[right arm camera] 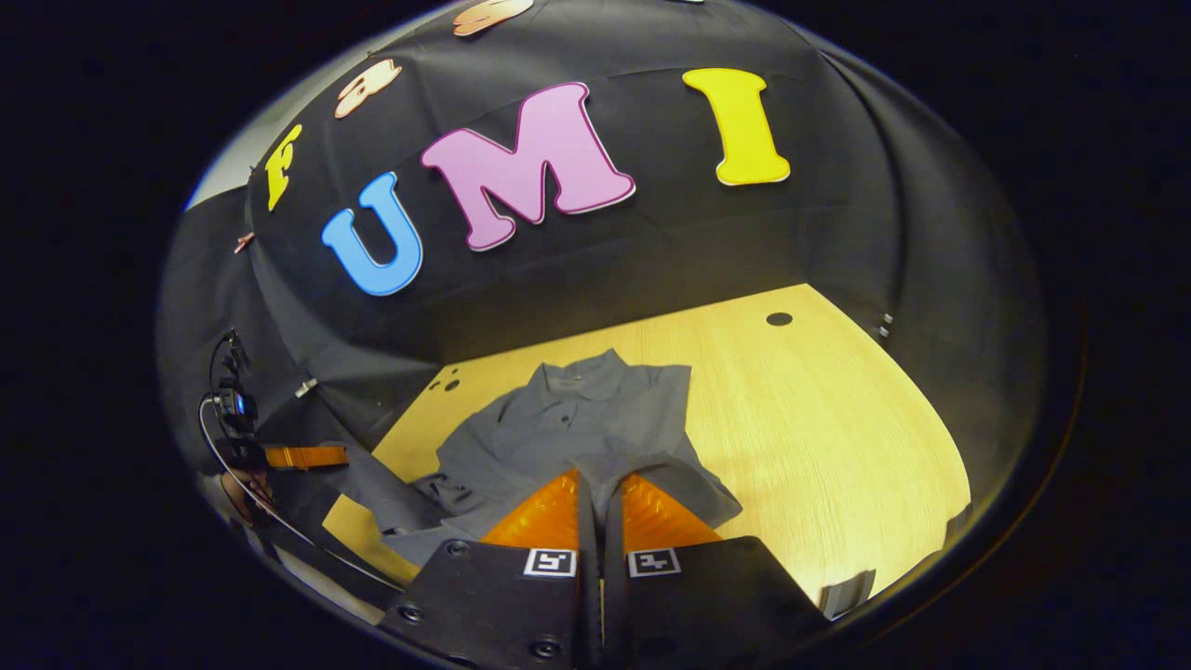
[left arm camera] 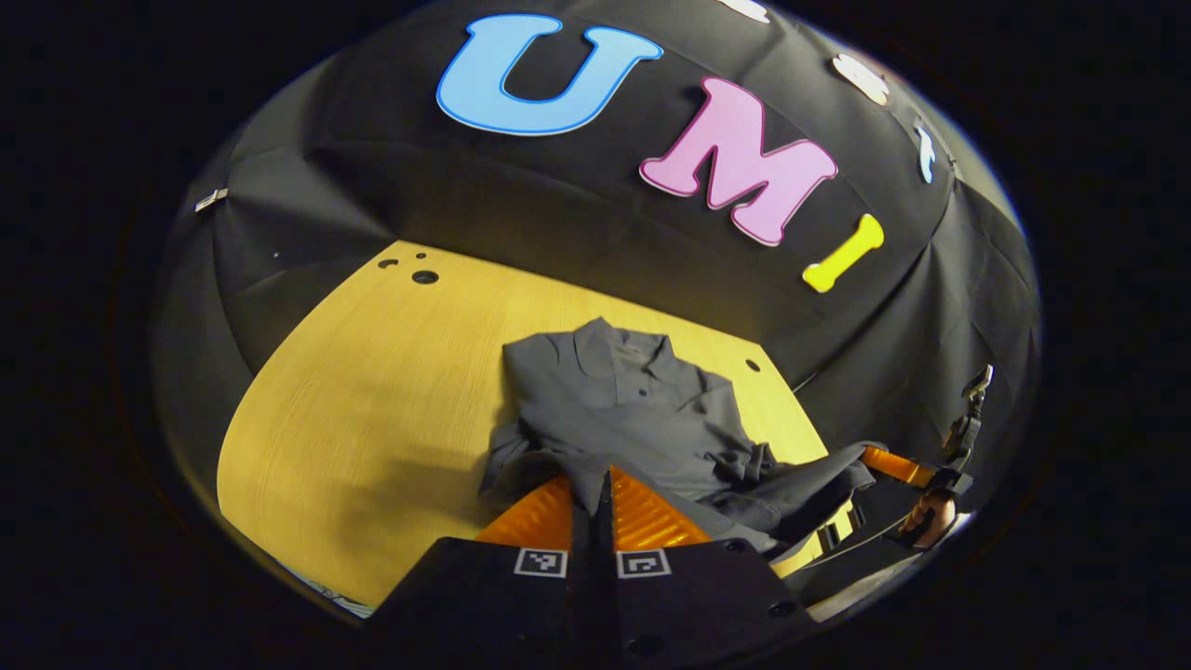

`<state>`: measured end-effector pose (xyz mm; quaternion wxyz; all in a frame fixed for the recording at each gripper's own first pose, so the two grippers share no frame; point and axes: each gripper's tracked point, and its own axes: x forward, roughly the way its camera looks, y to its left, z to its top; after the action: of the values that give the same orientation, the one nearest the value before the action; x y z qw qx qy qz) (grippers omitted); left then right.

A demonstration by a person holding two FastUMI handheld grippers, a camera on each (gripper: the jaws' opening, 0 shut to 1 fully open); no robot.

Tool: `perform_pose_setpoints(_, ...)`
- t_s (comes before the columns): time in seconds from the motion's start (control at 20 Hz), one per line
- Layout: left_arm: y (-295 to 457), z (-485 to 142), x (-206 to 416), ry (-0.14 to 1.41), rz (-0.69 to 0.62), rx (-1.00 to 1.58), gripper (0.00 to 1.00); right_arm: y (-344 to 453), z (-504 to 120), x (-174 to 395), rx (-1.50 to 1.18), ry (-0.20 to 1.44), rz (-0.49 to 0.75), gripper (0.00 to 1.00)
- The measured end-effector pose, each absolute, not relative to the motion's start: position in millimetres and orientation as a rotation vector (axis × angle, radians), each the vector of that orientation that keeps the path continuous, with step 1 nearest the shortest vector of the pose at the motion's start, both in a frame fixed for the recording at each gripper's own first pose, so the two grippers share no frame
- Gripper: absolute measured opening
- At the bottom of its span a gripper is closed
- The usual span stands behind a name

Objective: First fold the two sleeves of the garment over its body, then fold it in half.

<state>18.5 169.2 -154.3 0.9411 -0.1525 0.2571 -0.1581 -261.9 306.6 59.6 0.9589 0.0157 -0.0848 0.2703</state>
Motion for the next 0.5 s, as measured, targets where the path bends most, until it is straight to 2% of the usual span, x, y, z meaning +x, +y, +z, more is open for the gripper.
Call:
perform_pose_setpoints(0.2,163,-131,52,0.456,-0.329,-0.299,0.09,319,96,-249,0.058,-0.237,0.564,0.06)
perform_pose_setpoints(0.25,163,-125,61,0.442,-0.33,-0.297,0.02,324,104,-245,0.065,-0.249,0.569,0.06)
perform_pose_setpoints(0.3,161,-121,71,0.429,-0.328,-0.297,0.05,326,111,-239,0.064,-0.261,0.57,0.06)
perform_pose_setpoints(0.5,161,-113,114,0.399,-0.306,-0.3,0.05,330,132,-210,0.056,-0.282,0.548,0.06)
